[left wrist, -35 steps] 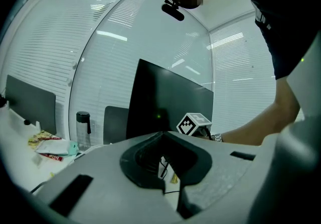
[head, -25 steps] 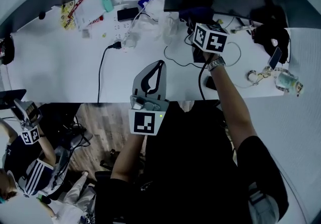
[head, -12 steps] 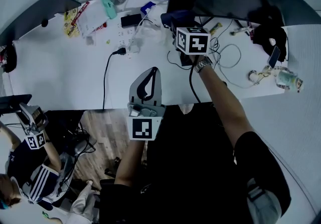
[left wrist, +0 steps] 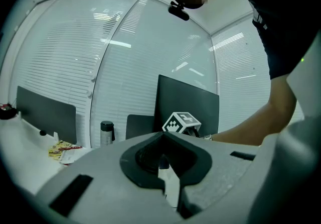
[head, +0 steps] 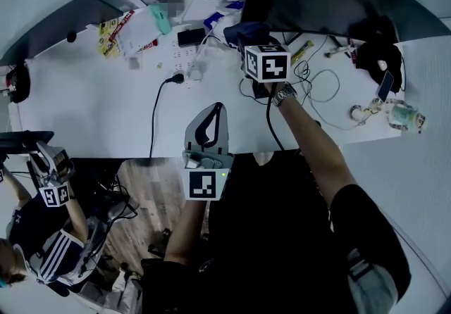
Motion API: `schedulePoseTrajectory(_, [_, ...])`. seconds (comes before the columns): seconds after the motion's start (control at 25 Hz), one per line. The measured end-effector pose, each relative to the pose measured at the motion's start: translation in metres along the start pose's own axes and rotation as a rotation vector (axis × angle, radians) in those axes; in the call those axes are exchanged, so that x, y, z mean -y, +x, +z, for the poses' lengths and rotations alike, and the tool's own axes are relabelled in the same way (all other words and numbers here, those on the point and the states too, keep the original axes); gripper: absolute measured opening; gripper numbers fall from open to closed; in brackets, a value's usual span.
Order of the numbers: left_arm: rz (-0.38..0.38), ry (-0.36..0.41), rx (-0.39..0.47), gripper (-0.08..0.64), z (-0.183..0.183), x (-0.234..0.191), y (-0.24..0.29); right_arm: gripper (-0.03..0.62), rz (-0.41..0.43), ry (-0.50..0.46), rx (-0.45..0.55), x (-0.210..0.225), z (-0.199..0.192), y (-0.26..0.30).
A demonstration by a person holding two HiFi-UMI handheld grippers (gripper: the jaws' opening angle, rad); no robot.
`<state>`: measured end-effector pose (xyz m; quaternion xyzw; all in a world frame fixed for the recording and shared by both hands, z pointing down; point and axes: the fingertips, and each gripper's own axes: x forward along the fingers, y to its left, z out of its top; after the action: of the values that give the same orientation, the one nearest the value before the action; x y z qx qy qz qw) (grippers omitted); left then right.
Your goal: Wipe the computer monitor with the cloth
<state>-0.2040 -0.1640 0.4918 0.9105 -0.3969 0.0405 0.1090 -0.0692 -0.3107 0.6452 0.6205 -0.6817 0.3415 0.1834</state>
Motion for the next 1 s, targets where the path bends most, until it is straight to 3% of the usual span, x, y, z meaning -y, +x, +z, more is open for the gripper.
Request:
schedulePoseTrajectory(0.68, [0.018, -0.024, 0.110, 0.006, 0.032, 0.014, -0.006, 0.121, 0.000, -0.063, 0.116, -0.019, 0.056, -0.049])
schedulePoseTrajectory(1.0, [0.017, -0.020, 0.117, 0.006, 0.039, 0.020, -0.022, 0.121, 0.009, -0.088, 0.204, -0.031, 0.096, -0.082])
